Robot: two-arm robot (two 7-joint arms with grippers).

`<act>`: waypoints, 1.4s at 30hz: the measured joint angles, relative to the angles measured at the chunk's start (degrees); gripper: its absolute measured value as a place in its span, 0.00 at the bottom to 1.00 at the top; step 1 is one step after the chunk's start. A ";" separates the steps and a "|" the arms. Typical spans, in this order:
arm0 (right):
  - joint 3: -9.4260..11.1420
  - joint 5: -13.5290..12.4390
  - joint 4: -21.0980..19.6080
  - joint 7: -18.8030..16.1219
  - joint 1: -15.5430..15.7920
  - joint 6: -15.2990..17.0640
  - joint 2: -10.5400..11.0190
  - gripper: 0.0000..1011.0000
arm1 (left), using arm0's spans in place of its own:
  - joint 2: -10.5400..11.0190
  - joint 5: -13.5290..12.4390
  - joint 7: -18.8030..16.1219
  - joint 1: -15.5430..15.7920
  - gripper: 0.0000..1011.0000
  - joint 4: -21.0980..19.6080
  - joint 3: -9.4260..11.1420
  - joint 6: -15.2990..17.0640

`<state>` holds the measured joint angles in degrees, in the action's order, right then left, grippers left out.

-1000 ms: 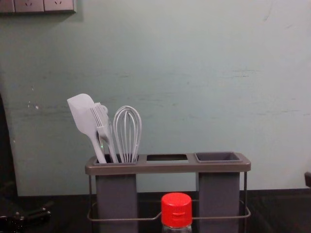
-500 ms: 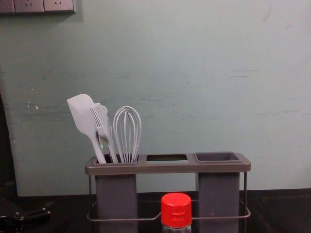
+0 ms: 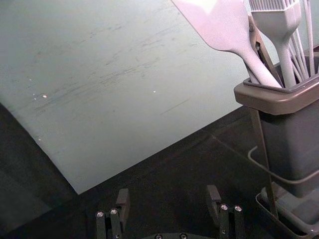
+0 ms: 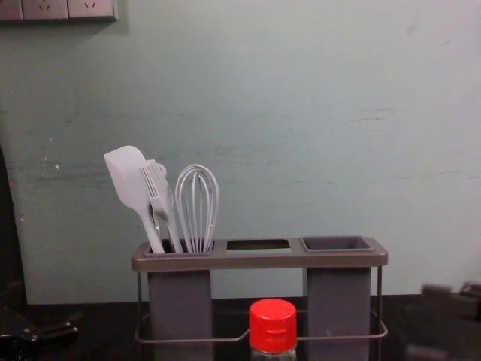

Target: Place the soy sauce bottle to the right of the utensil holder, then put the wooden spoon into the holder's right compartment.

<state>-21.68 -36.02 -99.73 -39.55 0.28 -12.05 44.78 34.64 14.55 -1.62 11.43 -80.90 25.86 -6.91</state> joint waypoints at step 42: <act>-10.86 4.25 6.80 -2.81 -14.35 8.87 -10.50 0.99 | 0.00 0.00 0.00 0.00 0.99 0.00 0.00 0.00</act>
<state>-32.53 -31.77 -92.94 -42.36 -14.07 -3.18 34.28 34.65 14.55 -1.62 11.43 -80.90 25.86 -6.91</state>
